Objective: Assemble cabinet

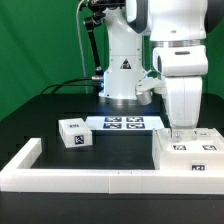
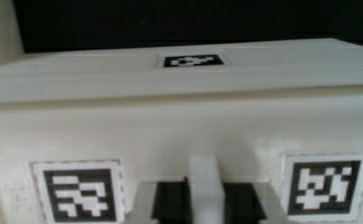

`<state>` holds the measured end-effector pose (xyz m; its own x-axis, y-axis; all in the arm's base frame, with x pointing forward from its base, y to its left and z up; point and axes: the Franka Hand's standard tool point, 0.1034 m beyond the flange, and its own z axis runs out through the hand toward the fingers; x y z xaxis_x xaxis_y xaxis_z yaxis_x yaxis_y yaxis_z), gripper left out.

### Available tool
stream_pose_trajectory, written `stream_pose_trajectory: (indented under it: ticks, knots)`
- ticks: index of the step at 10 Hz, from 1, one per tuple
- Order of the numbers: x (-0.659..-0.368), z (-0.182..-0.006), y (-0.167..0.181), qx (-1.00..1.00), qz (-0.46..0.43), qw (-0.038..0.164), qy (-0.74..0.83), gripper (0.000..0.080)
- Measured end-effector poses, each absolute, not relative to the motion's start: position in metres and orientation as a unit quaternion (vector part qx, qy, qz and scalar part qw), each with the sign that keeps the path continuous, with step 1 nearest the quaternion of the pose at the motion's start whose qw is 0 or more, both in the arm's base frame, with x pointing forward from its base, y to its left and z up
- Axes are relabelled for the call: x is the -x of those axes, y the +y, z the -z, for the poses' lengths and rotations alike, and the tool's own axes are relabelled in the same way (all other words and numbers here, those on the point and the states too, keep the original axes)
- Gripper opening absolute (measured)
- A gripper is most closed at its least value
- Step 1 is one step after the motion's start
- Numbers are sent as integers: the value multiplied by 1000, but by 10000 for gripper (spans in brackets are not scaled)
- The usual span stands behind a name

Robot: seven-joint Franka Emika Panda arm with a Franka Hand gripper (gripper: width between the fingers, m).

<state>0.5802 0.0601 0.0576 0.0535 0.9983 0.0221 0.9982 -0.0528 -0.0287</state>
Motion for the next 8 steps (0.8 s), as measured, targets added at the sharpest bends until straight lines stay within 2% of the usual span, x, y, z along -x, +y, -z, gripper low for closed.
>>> stream_pose_trajectory:
  ticks: [3, 4, 5, 6, 7, 8]
  knots:
    - [-580, -58, 60, 727, -6, 20, -686, 70]
    - [-579, -57, 60, 728, -6, 20, -685, 150]
    - [-579, -57, 60, 728, -6, 20, -685, 150]
    - [-579, -59, 60, 728, -6, 19, -685, 285]
    - [-579, -62, 59, 728, -5, 17, -686, 469]
    - [-576, -67, 58, 727, -6, 14, -687, 604]
